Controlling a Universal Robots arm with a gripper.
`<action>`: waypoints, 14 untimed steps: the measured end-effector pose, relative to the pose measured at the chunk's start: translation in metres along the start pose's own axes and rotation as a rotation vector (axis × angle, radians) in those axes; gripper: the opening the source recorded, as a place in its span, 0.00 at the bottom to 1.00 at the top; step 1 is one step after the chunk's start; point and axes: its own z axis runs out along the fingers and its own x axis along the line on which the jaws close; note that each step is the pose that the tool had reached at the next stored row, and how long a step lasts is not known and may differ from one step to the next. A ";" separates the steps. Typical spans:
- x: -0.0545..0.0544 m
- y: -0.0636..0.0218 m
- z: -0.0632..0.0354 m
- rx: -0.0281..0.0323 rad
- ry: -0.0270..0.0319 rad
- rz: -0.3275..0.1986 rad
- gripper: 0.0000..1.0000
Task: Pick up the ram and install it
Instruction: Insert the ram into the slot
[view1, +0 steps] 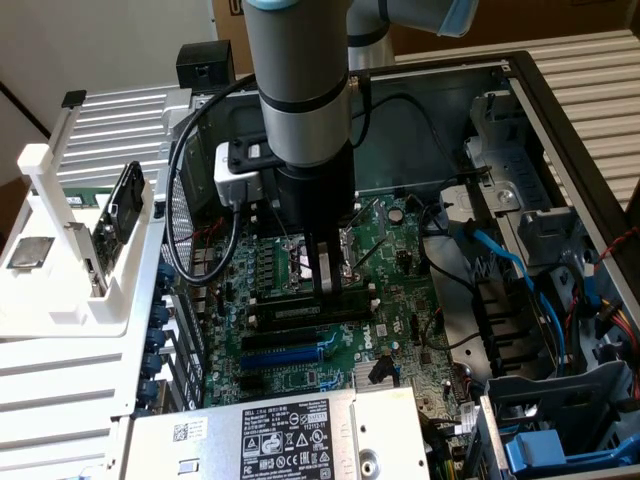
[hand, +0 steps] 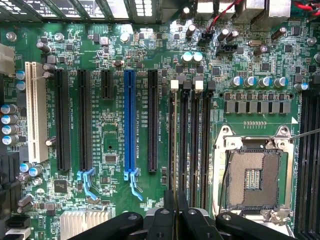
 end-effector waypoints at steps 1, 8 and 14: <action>0.000 0.0000 0.0000 0.0000 0.0000 0.000 0.12; 0.000 0.0000 -0.0003 0.0000 0.0000 0.000 0.21; 0.000 0.0012 -0.0106 0.0002 0.0000 0.000 0.21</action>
